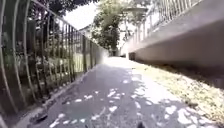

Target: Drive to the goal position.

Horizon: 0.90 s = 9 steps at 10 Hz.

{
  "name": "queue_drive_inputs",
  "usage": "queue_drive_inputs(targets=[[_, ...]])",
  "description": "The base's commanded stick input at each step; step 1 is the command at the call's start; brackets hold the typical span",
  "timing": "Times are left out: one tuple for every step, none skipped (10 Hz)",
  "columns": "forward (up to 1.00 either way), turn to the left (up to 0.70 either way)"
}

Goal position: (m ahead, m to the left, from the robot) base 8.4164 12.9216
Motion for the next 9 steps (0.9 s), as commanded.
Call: queue_drive_inputs(targets=[[0.50,0.00],[0.50,0.00],[0.50,0.00],[0.50,0.00],[0.50,0.00],[0.50,0.00],[0.50,0.00],[0.50,-0.08],[0.50,-0.37]])
